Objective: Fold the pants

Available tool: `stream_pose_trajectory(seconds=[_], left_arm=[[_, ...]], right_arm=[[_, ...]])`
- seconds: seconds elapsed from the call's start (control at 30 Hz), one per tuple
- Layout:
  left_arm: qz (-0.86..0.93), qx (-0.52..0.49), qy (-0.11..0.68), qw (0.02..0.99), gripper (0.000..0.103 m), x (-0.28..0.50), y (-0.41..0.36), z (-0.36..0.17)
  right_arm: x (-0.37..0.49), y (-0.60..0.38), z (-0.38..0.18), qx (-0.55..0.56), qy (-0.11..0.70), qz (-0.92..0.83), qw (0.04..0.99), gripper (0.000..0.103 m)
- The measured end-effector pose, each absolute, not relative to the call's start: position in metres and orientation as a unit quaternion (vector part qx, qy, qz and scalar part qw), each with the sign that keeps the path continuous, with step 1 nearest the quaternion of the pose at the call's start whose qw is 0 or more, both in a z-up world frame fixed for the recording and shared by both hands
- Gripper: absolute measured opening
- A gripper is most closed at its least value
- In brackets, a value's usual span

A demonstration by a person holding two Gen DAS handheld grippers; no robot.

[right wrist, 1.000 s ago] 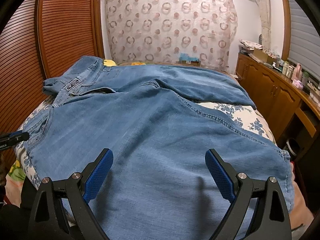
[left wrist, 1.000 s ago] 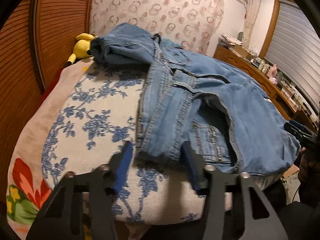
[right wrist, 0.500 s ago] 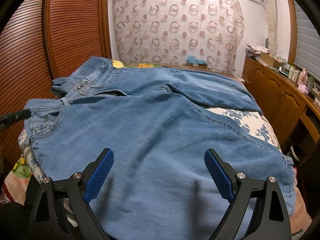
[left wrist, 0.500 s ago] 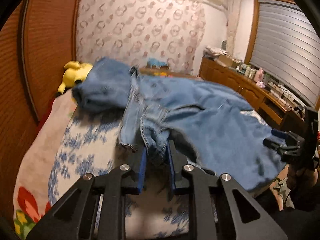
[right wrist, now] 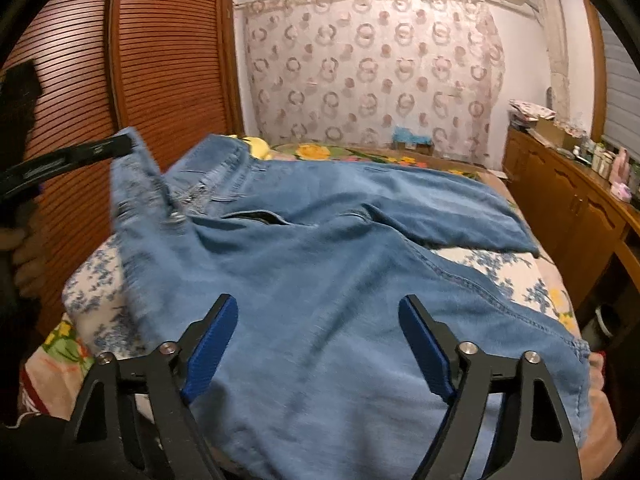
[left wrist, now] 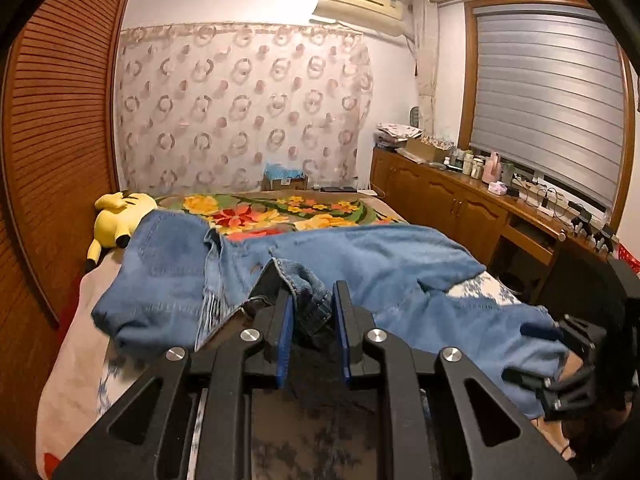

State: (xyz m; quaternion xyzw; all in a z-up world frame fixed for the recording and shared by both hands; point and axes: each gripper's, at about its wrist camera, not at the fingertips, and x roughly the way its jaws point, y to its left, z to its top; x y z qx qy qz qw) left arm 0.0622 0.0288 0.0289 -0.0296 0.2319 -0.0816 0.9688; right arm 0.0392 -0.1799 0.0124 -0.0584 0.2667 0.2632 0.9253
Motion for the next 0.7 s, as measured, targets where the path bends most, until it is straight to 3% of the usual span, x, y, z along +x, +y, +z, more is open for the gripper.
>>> stream_pose_trajectory(seconds=[0.37, 0.47, 0.7], left_arm=[[-0.075, -0.045, 0.232, 0.969, 0.020, 0.101, 0.022, 0.037], [-0.072, -0.049, 0.232, 0.969, 0.020, 0.102, 0.022, 0.036], [-0.072, -0.049, 0.231, 0.969, 0.020, 0.103, 0.022, 0.037]], right_arm=[[0.044, -0.199, 0.000, -0.060, 0.280, 0.306, 0.908, 0.072], [0.052, -0.208, -0.010, -0.060, 0.296, 0.313, 0.900, 0.065], [0.073, -0.233, -0.025, -0.063, 0.316, 0.321, 0.891, 0.023]])
